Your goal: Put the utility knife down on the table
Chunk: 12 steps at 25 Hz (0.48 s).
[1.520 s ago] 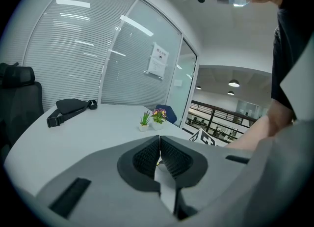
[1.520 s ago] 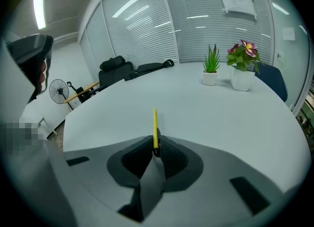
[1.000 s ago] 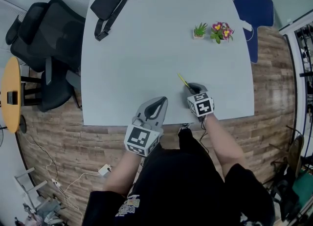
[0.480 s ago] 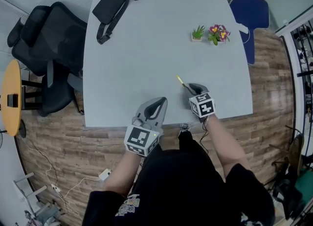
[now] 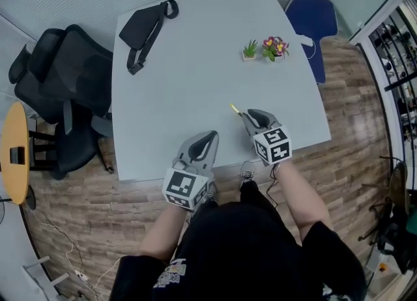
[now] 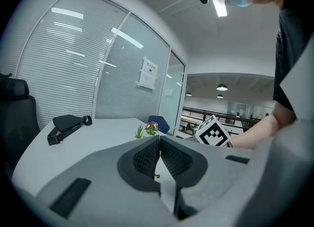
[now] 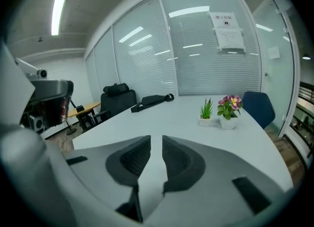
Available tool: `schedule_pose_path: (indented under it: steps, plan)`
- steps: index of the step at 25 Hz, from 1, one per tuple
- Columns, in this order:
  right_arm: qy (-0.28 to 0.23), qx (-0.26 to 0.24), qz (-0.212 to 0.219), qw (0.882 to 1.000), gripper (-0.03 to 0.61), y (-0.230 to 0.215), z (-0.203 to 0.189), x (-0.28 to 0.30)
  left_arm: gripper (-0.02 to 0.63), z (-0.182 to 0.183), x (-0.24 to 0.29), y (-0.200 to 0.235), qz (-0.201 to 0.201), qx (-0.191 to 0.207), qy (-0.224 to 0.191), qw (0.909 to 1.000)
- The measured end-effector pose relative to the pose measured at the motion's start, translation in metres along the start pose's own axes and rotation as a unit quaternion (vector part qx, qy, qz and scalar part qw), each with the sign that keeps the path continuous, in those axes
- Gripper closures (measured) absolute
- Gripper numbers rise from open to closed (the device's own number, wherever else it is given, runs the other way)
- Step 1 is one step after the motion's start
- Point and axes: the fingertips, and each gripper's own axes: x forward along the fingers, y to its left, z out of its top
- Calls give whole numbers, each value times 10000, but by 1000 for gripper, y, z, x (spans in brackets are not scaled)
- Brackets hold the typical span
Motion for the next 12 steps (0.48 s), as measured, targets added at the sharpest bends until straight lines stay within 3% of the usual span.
schedule_pose_path:
  steps: [5,8,12]
  plan:
    - [-725,148,-30,9973,507,31,41,-46,607,15,-25,-12,-271,172,-214,9993]
    - [-1210,238,-157,9922,566,48,64,-79,607,23,-41,-21,-461,274,-342,9980]
    - [-1769,254,-270,9835,575,78,88,-125,607,30,-63,-30,-685,393,-471,9958]
